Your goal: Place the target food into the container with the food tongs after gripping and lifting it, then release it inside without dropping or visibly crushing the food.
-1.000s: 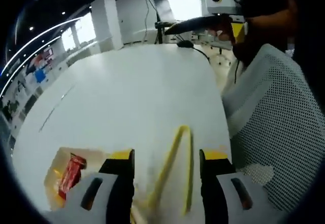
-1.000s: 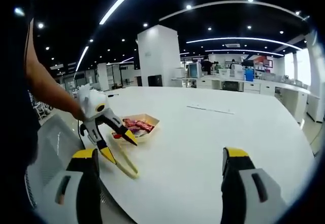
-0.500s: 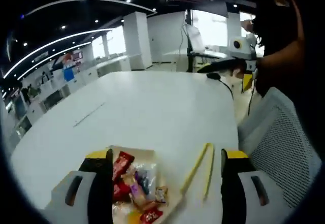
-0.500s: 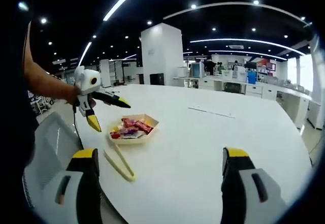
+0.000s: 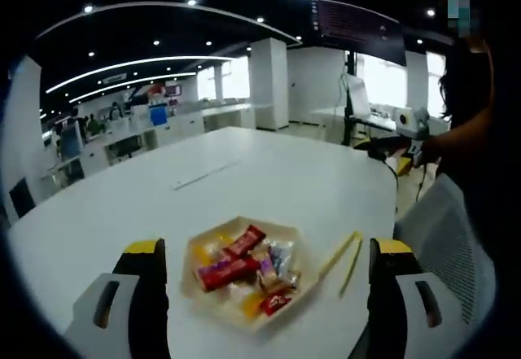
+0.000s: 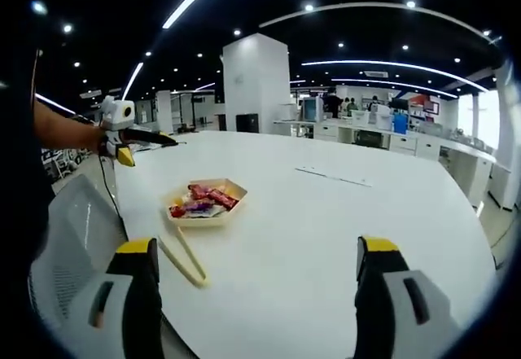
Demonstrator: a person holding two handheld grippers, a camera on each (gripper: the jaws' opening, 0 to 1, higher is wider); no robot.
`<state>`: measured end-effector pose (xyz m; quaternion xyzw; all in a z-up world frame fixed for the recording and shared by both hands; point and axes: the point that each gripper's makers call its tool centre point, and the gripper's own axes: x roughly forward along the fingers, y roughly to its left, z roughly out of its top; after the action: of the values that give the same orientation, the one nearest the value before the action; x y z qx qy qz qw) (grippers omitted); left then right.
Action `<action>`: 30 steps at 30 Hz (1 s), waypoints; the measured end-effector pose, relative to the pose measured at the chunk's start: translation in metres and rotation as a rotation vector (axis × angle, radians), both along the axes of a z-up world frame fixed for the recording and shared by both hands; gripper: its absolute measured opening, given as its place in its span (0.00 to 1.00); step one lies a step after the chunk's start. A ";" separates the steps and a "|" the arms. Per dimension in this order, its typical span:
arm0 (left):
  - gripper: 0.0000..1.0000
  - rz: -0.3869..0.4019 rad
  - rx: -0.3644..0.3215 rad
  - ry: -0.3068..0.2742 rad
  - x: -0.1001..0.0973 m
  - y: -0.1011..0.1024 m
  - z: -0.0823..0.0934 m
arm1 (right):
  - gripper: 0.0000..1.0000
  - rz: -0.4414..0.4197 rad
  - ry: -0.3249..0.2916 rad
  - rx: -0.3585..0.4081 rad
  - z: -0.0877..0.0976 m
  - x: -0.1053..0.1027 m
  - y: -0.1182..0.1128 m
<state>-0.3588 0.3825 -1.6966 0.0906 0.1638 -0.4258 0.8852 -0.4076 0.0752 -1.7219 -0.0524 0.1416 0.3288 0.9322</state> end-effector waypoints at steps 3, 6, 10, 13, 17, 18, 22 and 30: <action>1.00 0.033 -0.011 -0.006 -0.003 0.014 0.001 | 1.00 -0.016 -0.002 -0.019 -0.004 0.000 -0.003; 1.00 0.067 -0.016 -0.008 -0.006 0.028 0.000 | 1.00 -0.028 0.002 -0.028 -0.007 0.000 -0.007; 1.00 0.108 -0.036 0.005 -0.007 0.046 -0.008 | 1.00 -0.047 0.008 -0.021 -0.009 0.001 -0.012; 1.00 0.113 -0.028 0.008 -0.008 0.050 -0.013 | 1.00 -0.051 0.011 -0.017 -0.010 0.002 -0.013; 1.00 0.106 -0.026 0.004 -0.011 0.045 -0.011 | 1.00 -0.051 0.019 -0.015 -0.013 0.003 -0.012; 1.00 0.109 -0.021 -0.012 -0.010 0.046 -0.009 | 1.00 -0.051 0.018 -0.016 -0.012 0.003 -0.012; 1.00 0.110 -0.027 -0.013 -0.010 0.042 -0.007 | 1.00 -0.051 0.012 -0.016 -0.010 0.005 -0.010; 1.00 0.118 -0.011 -0.005 -0.012 0.047 -0.013 | 1.00 -0.047 0.016 -0.016 -0.010 0.006 -0.006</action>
<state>-0.3705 0.4296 -1.7097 0.0769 0.1641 -0.3734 0.9098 -0.4018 0.0687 -1.7317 -0.0538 0.1527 0.3062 0.9381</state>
